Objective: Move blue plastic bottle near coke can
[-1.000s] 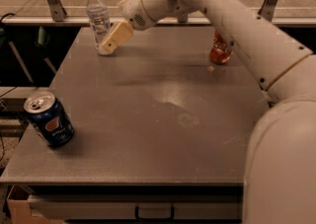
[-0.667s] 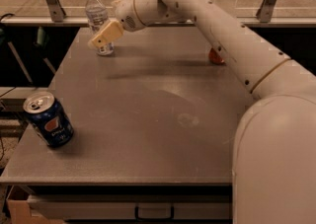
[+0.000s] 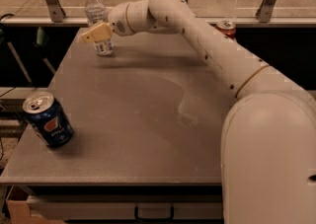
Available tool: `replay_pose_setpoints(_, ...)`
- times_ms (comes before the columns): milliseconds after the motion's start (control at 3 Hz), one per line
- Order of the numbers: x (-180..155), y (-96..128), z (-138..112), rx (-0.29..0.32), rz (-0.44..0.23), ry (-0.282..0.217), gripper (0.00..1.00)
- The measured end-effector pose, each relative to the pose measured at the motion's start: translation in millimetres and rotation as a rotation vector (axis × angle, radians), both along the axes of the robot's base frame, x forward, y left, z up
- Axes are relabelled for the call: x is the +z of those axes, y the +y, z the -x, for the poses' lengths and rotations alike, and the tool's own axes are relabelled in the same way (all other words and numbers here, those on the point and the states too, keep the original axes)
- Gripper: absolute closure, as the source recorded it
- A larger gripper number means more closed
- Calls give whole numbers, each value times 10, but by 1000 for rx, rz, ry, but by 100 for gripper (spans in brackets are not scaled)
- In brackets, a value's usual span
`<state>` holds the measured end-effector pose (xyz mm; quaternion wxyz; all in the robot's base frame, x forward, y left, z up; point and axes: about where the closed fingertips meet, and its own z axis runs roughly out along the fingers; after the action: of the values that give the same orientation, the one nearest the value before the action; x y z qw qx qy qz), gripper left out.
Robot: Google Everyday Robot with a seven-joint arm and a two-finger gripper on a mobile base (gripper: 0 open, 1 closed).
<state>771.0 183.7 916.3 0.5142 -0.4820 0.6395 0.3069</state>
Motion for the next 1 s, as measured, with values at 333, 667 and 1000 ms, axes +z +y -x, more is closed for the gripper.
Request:
replay_pose_setpoints(333,-29,-86,-81,-55,-37,11,40)
replay_pose_setpoints(667,78,-339,-75,-113,-73,7,65)
replay_pose_setpoints(1000,357,-659,184,-108,-88,-6,88)
